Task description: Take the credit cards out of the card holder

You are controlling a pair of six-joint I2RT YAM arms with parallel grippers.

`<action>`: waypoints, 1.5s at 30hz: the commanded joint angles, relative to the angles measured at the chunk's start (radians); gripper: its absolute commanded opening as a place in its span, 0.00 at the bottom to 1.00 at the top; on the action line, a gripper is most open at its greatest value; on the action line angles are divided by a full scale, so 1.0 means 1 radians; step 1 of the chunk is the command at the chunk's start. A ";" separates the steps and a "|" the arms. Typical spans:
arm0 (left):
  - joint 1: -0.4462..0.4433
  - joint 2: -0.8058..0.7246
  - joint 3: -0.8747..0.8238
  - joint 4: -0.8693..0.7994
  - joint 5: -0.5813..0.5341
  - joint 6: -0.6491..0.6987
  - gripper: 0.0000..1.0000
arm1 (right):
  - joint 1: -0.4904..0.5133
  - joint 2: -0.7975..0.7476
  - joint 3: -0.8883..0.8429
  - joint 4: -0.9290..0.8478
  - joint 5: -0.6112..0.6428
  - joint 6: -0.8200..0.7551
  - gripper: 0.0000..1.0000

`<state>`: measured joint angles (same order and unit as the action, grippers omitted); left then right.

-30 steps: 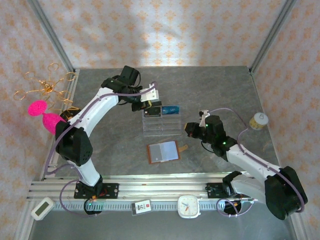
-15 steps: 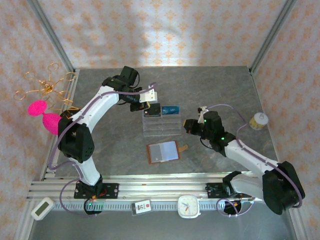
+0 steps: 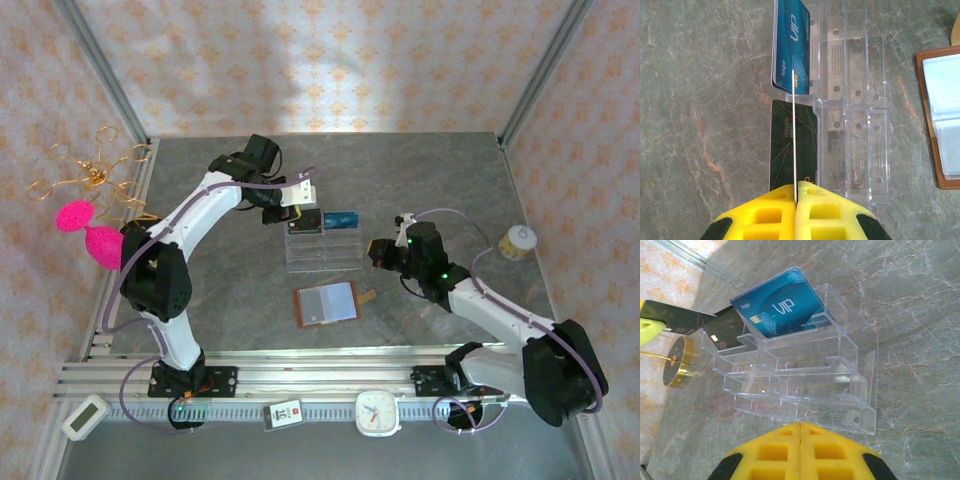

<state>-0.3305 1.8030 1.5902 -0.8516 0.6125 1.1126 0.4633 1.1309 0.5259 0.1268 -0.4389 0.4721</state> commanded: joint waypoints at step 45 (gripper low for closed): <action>-0.088 -0.581 -0.617 1.004 -0.099 -1.068 0.28 | 0.485 0.191 0.069 -0.061 0.275 -0.120 0.34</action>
<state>-0.4129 1.3041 1.1458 -0.1188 0.4808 0.3702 0.8684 1.2793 0.5488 0.1047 -0.3107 0.3943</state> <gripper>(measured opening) 0.280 0.342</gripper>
